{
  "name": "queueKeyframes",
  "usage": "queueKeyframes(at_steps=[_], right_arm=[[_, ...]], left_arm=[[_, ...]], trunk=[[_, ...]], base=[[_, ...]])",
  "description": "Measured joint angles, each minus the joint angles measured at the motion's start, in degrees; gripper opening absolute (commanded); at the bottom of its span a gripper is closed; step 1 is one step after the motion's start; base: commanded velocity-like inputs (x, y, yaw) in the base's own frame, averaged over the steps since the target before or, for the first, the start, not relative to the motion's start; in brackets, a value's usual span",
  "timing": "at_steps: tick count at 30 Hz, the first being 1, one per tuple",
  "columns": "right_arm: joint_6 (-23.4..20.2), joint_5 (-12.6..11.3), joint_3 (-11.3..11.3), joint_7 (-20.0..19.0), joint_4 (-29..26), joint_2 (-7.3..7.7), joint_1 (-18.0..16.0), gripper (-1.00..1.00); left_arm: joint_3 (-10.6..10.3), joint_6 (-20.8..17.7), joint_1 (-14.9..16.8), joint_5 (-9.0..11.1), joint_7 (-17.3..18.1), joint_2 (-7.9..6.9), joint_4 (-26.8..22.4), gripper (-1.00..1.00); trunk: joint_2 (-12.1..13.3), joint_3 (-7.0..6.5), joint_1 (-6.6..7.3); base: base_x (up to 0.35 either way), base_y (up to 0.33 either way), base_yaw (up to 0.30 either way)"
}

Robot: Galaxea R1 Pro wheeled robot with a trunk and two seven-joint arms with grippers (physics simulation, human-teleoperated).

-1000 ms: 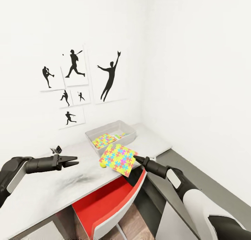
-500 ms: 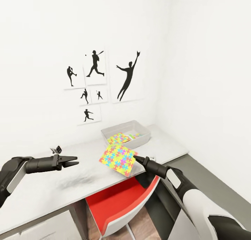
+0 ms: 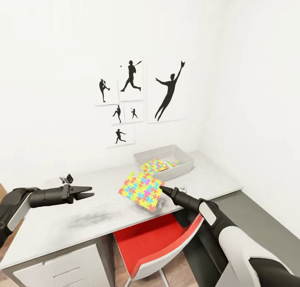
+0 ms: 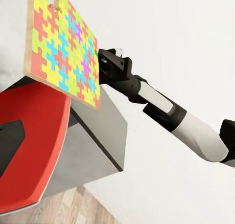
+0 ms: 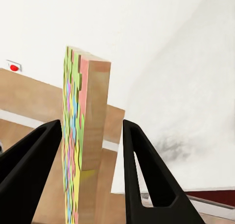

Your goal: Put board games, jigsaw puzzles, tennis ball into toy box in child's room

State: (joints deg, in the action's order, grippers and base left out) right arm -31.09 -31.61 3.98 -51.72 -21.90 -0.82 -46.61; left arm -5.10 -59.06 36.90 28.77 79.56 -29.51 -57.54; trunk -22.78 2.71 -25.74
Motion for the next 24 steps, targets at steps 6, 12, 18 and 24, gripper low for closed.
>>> queueKeyframes(at_steps=[6,12,18,24], right_arm=[[-0.02,0.09,0.06,0.10,-0.03,0.00,0.00,-1.00],[-0.08,0.09,0.02,-0.16,-0.01,0.07,0.00,-1.00],[-0.09,0.09,0.00,-0.34,-0.01,0.09,0.00,-1.00],[-0.16,0.09,0.00,-0.41,-0.02,0.09,0.00,-1.00]], left_arm=[[1.16,0.08,-0.30,-0.01,1.45,0.07,0.33,1.00],[1.21,0.15,-0.32,-0.10,1.56,0.12,0.78,1.00],[1.22,0.16,-0.32,-0.19,1.57,0.10,0.83,1.00],[1.22,0.18,-0.32,-0.20,1.57,0.07,0.83,1.00]], trunk=[[0.00,0.00,0.03],[0.00,0.00,0.00],[0.00,0.00,0.02],[0.00,0.00,0.00]], base=[[0.173,0.000,0.005],[0.084,0.000,0.000],[0.144,0.005,0.000],[0.092,0.001,0.000]])
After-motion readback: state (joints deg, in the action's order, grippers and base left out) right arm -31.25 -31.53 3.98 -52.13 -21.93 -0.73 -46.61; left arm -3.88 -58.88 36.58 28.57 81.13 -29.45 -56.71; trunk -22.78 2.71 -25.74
